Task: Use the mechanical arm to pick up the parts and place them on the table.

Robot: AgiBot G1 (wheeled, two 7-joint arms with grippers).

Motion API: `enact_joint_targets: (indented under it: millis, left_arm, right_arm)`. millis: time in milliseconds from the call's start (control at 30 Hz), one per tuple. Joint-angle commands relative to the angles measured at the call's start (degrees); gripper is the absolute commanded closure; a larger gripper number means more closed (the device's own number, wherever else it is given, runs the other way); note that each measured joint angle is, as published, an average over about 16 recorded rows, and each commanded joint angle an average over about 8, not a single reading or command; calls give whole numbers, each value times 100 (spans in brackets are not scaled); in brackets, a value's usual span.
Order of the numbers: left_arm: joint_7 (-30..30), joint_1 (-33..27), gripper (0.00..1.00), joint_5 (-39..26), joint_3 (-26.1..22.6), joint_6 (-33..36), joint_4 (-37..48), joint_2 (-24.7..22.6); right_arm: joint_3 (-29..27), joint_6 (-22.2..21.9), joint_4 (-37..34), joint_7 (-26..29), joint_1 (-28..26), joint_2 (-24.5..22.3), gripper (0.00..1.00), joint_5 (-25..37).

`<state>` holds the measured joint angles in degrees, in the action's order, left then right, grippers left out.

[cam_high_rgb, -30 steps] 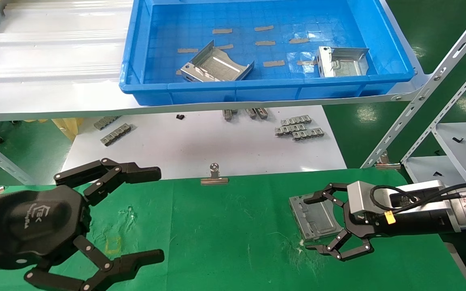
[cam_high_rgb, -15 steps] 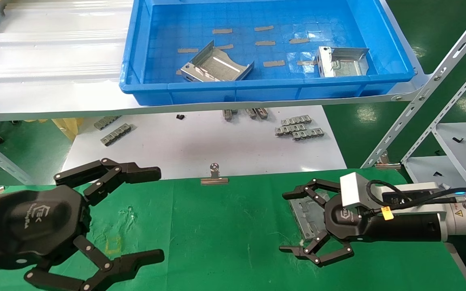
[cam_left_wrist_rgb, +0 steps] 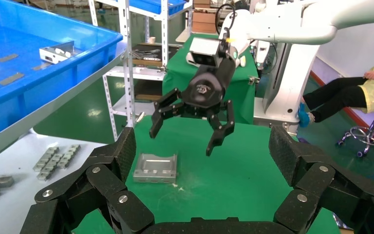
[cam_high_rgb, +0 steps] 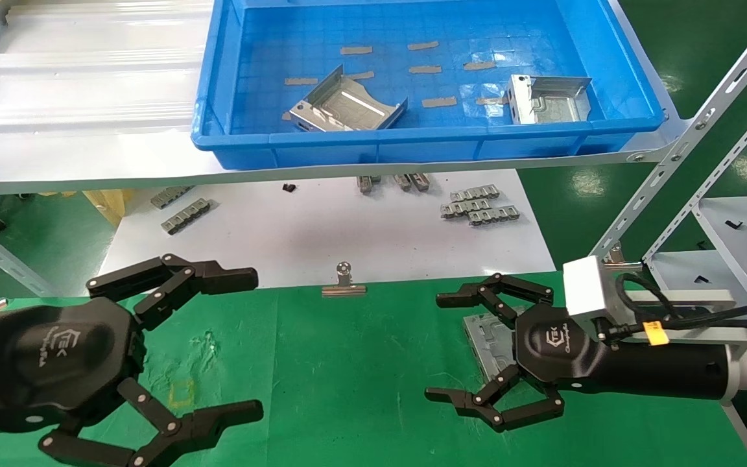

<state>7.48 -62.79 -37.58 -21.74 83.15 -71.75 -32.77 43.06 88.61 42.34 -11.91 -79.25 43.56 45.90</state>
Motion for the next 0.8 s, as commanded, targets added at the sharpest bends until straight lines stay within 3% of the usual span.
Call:
enact_joint_targets:
  millis: [33,800]
  left_arm:
    - [0,0,0,0,0,0,0,0]
    - [0,0,0,0,-1,0,0,0]
  right_arm:
    - [-185,-20,213,155,121,-58,0,-28]
    - [-2300,-248,2658,1929,1504,-727,0,-344]
